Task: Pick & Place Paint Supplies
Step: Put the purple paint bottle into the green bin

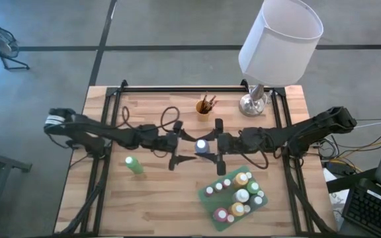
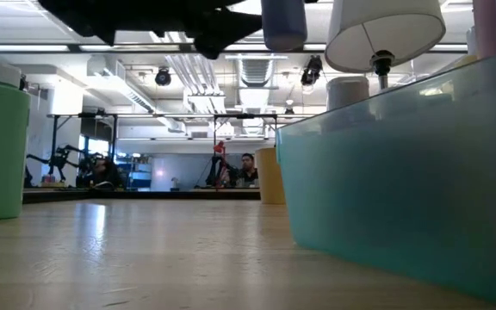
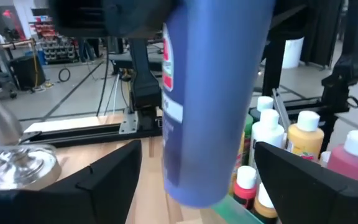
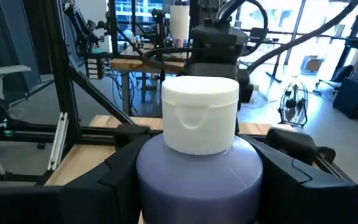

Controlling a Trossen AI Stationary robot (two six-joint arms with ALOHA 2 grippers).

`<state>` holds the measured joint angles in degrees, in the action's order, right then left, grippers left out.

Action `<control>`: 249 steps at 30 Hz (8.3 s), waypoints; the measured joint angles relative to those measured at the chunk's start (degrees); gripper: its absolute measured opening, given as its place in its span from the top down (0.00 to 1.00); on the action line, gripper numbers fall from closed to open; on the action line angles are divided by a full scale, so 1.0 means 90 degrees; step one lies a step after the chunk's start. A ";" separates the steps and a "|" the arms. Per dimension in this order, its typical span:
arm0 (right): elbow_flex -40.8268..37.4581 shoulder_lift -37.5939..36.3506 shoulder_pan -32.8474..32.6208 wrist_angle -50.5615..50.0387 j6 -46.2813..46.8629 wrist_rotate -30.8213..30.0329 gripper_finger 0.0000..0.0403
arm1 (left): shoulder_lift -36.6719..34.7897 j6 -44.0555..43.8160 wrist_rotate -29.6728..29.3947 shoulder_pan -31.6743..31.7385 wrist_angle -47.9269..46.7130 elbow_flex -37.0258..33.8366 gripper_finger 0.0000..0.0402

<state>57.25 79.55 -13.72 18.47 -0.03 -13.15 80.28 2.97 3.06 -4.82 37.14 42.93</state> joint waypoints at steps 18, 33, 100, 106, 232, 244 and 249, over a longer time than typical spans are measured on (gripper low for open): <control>0.0000 -0.0034 -0.0034 -0.0063 -0.0159 0.0017 0.47 | 0.0902 0.0185 0.0106 0.0000 -0.0039 0.0984 0.22; 0.0002 0.0007 -0.0029 0.0551 -0.0506 0.0015 0.47 | 0.0873 0.0270 0.0405 0.0005 0.0196 0.0953 0.22; 0.1286 -0.0708 -0.0032 -0.3973 0.1175 0.0463 0.20 | 0.0651 0.0287 0.0507 0.0005 -0.2063 0.1162 0.46; 0.2025 -0.0426 -0.0032 -0.5434 0.1671 0.0463 0.18 | 0.0635 -0.0048 0.0337 0.0005 -0.3833 0.1511 0.46; 0.3235 0.0620 -0.0029 -0.7074 0.1345 -0.0080 0.72 | 0.0156 -0.0180 -0.0724 0.0010 -0.7090 0.2394 0.16; 0.4352 0.0608 -0.0389 -0.8408 0.1916 -0.0056 0.72 | -0.1294 -0.0409 -0.1451 0.0015 -0.5408 0.0925 0.16; 0.4893 0.0648 -0.0761 -0.8933 0.2279 -0.0119 0.72 | -0.1679 -0.0411 -0.1451 0.0015 -0.4025 0.0234 0.15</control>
<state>101.29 85.38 -20.57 -61.92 20.48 -14.22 65.17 -0.73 -10.00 -4.69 0.92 45.03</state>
